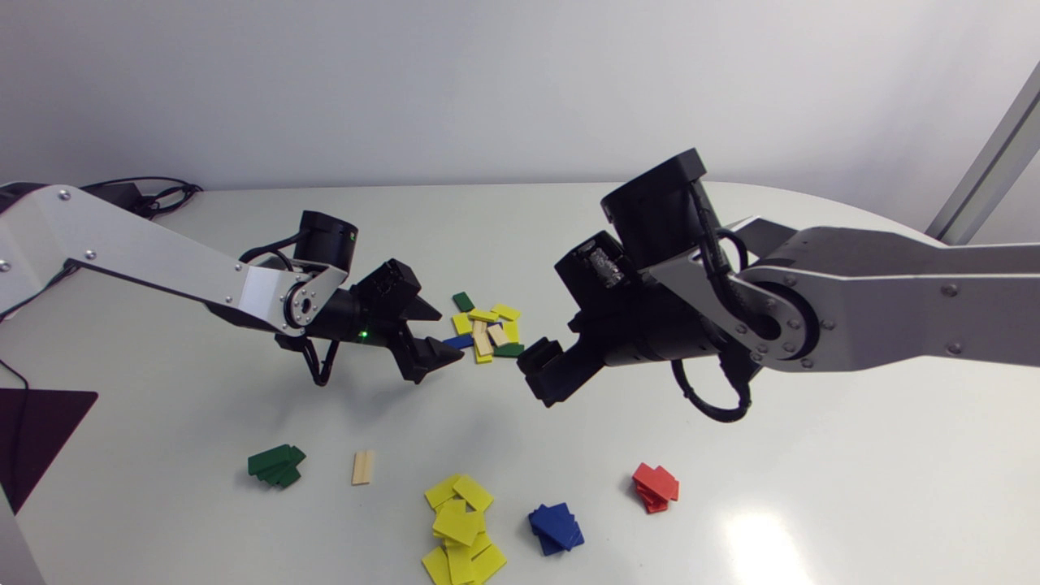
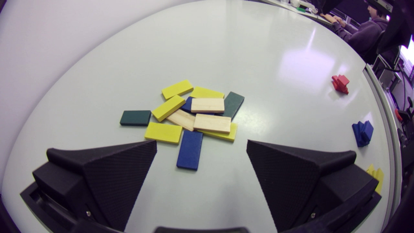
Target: Take domino bricks one by one from the mixed stack on the table and place each onto the existing stack of the same color.
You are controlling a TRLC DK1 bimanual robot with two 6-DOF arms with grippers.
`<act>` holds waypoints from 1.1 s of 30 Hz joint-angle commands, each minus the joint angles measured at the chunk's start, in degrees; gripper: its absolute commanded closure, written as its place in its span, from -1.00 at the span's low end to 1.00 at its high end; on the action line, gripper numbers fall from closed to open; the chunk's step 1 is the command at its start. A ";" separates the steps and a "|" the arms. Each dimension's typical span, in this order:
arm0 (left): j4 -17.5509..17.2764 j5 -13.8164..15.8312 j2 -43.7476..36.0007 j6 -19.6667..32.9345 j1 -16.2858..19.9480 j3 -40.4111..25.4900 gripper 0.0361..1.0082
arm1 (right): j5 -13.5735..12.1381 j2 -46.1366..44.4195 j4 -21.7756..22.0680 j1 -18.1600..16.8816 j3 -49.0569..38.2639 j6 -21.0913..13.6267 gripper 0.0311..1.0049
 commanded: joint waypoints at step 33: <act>0.19 1.46 9.47 4.86 -3.29 8.55 -0.92 | -1.82 2.33 1.31 -0.56 -1.50 -0.30 -0.94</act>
